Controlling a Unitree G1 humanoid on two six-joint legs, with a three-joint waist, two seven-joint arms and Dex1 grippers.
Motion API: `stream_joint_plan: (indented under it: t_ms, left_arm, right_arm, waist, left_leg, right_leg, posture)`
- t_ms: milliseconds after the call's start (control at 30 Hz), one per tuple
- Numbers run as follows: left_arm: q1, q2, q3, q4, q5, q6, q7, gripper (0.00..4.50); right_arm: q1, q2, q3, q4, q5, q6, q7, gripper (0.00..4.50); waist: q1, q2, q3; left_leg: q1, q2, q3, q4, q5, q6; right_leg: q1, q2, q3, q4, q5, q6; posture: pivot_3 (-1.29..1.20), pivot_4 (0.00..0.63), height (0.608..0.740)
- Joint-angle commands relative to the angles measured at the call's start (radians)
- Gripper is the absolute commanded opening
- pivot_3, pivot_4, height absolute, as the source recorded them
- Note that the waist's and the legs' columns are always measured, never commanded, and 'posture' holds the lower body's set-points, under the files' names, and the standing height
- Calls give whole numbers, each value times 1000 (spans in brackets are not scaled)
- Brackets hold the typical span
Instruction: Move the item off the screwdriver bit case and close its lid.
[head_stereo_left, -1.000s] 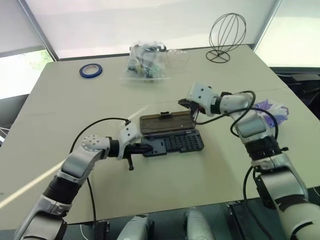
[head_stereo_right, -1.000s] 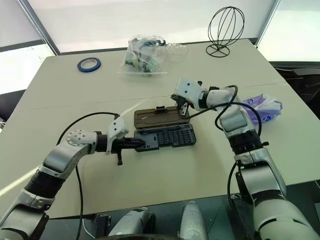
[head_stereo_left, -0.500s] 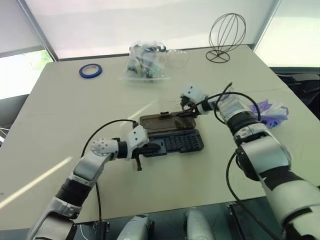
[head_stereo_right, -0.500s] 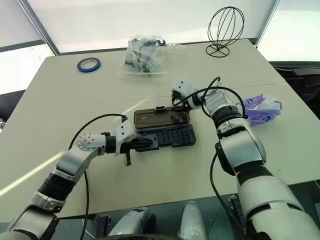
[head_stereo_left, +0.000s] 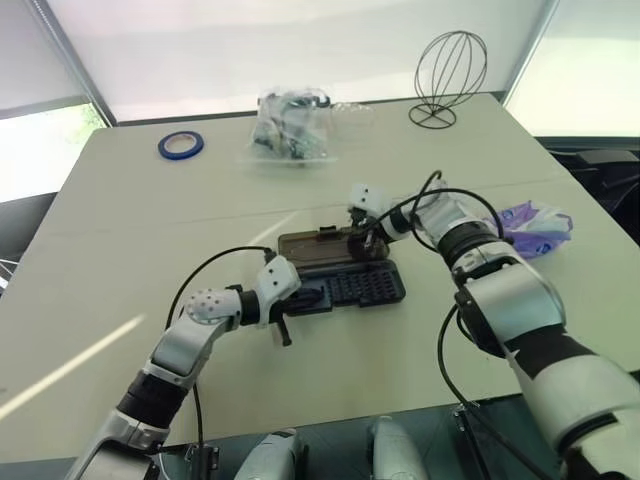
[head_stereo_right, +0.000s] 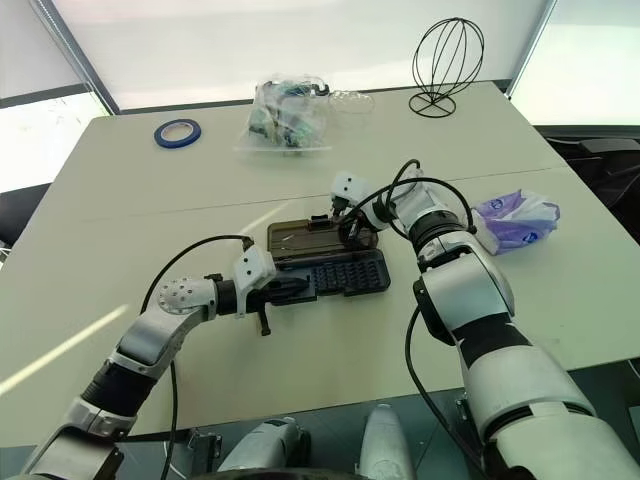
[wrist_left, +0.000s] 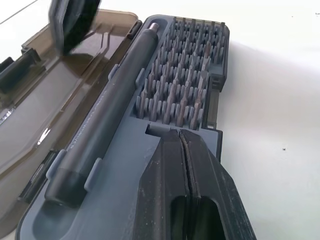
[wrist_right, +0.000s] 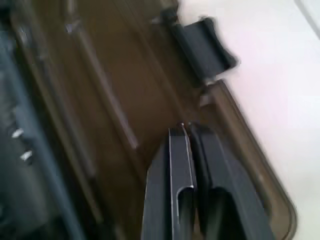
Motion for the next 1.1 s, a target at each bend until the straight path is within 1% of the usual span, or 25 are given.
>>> stream_joint_plan:
  t_ms: [33,100,167,233,300,333,367,400,433,533,667,767,900,1000,1100]
  left_arm:
    - [28,16,3,-8,22,25,13,0]
    - [36,22,12,-21,17,31,16,0]
    - [43,23,32,-43,-3,50,22,0]
    - [51,30,58,-80,-39,89,15,0]
    - [62,54,79,-131,-83,124,-21,0]
    - [64,66,88,-155,-104,143,-35,0]
    - [58,83,116,-194,-147,187,-47,0]
    - [51,100,144,-229,-189,230,-58,0]
    - [38,123,182,-266,-244,282,-69,0]
    - [-3,187,272,-319,-351,393,-82,0]
    - [-47,261,369,-331,-444,487,-87,0]
    - [-58,292,426,-307,-465,501,-70,0]
    - [-28,316,447,-306,-444,490,-47,0]
    - [23,317,467,-344,-453,495,-16,0]
    - [71,313,486,-388,-466,503,19,0]
  right_arm:
    - [85,7,57,39,-61,-82,48,62]
    - [76,13,35,38,-51,-97,-22,62]
    - [44,19,-14,36,-15,-96,-97,577]
    - [9,11,-41,27,12,-97,-36,1381]
    - [-23,3,-57,16,22,-98,-15,2338]
    - [-36,1,-64,13,27,-93,-5,2901]
    - [-57,-3,-76,8,35,-84,-3,3362]
    - [-73,-6,-84,5,42,-75,-1,3961]
    - [-87,-9,-91,6,46,-64,0,4357]
    - [-105,-8,-105,21,44,-26,-42,4357]
    - [-106,1,-133,47,53,47,-107,4357]
    - [-97,10,-157,65,67,112,-125,4357]
    - [-63,11,-149,76,48,135,-136,4357]
    - [-34,13,-150,83,41,140,-160,3565]
    - [-15,14,-148,87,29,131,-188,2212]
  waist:
    - [-2,0,-1]
    - [-5,1,-3]
    - [-8,1,-3]
    - [-9,2,-3]
    - [-10,4,-1]
    - [-10,4,-1]
    - [-11,4,0]
    - [-13,5,1]
    - [-15,5,1]
    - [-15,5,3]
    - [-15,5,4]
    - [-16,6,6]
    - [-22,6,7]
    - [-31,6,7]
    - [-36,6,7]
  left_leg:
    - [3,0,0,-1,0,0]
    - [7,0,0,-3,-1,0]
    - [9,1,0,-4,-1,0]
    - [8,1,0,-4,-1,0]
    - [6,1,0,-3,-1,0]
    - [4,1,0,-3,-1,0]
    - [3,1,0,-3,-1,0]
    - [-2,1,0,-3,-1,0]
    - [-10,1,0,0,-1,0]
    - [-11,1,0,1,-1,0]
    - [-10,1,0,0,-1,0]
    - [-11,1,0,0,-1,0]
    - [-11,1,0,-1,-1,0]
    - [-10,1,0,-1,-1,0]
    - [-10,1,0,-2,-1,0]
  right_leg:
    - [2,0,0,0,0,0]
    - [6,0,0,0,0,0]
    - [6,1,0,0,0,0]
    - [6,1,1,0,0,0]
    - [4,1,1,0,0,0]
    - [2,1,1,0,0,0]
    - [0,1,1,0,0,0]
    - [-4,1,1,1,0,0]
    - [-11,1,1,2,0,0]
    - [-12,1,1,2,0,0]
    - [-12,1,1,2,0,0]
    - [-12,1,1,2,0,0]
    - [-12,1,1,2,0,0]
    - [-12,1,1,2,0,0]
    - [-11,1,1,2,0,0]
  posture:
    - [0,150,740]
    - [0,150,740]
    - [0,150,740]
    - [0,150,740]
    - [0,150,740]
    - [0,150,740]
    - [0,150,740]
    - [0,150,740]
    - [0,150,740]
    - [0,150,740]
    - [0,150,740]
    - [0,150,740]
    - [0,150,740]
    - [0,150,740]
    - [0,150,740]
